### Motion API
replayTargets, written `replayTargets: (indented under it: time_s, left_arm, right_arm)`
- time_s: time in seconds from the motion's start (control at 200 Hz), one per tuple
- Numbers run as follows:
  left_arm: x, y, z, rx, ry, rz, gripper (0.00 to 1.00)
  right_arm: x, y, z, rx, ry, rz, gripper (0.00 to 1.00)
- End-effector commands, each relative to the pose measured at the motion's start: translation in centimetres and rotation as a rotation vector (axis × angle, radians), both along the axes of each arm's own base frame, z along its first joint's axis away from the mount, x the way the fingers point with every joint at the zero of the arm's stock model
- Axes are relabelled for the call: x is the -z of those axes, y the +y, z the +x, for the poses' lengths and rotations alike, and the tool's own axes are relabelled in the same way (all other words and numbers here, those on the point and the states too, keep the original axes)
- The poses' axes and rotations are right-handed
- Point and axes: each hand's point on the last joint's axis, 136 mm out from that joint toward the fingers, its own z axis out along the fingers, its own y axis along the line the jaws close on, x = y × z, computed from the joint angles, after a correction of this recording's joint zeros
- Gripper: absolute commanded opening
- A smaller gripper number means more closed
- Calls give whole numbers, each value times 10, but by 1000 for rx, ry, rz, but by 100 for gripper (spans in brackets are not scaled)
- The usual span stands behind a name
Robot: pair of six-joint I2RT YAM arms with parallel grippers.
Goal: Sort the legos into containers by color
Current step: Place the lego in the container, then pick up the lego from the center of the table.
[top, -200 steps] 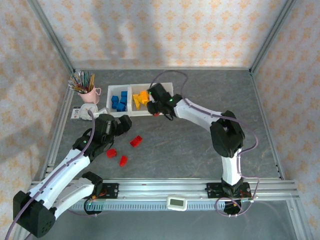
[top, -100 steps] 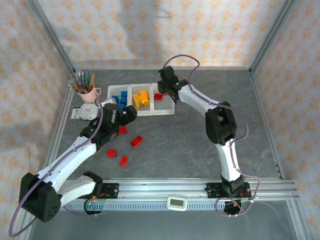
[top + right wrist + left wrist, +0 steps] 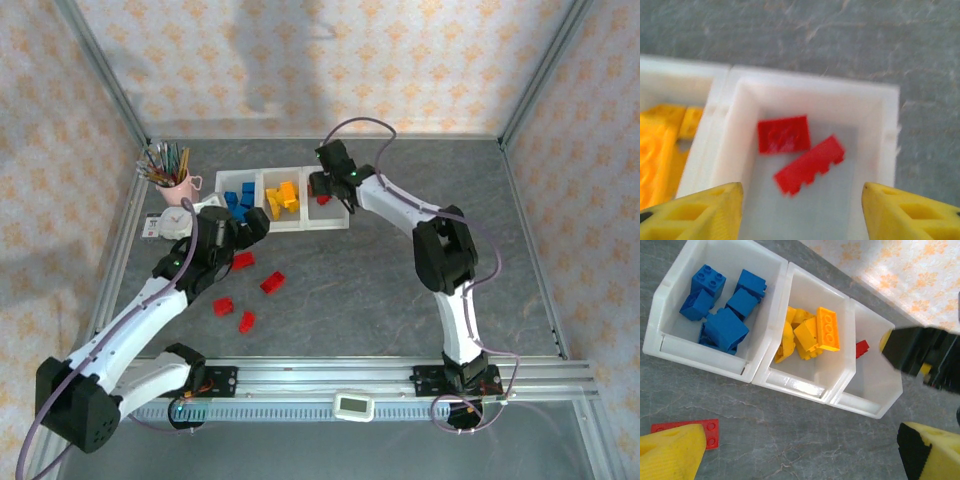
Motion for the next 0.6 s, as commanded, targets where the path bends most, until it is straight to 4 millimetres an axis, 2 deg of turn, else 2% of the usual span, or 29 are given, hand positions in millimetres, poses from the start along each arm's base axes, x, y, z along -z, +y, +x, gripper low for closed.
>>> replayTargets:
  time_s: [0.0,0.29,0.455,0.596]
  left_arm:
    - [4,20,-17,-51,17,37,99]
    - [21,48,-60,-132,79,57,99]
    - [26,58,-78,-167,94,49,99]
    - [24,61,-85,-184,83,28,99]
  right_arm:
    - [-29,36,-52,-136,-23,60,68]
    - [19,78,-171,-316,101,33,76]
    - [42,96,-216,-373,131,29,82]
    - [56,111,-232,-398,121,-17,87]
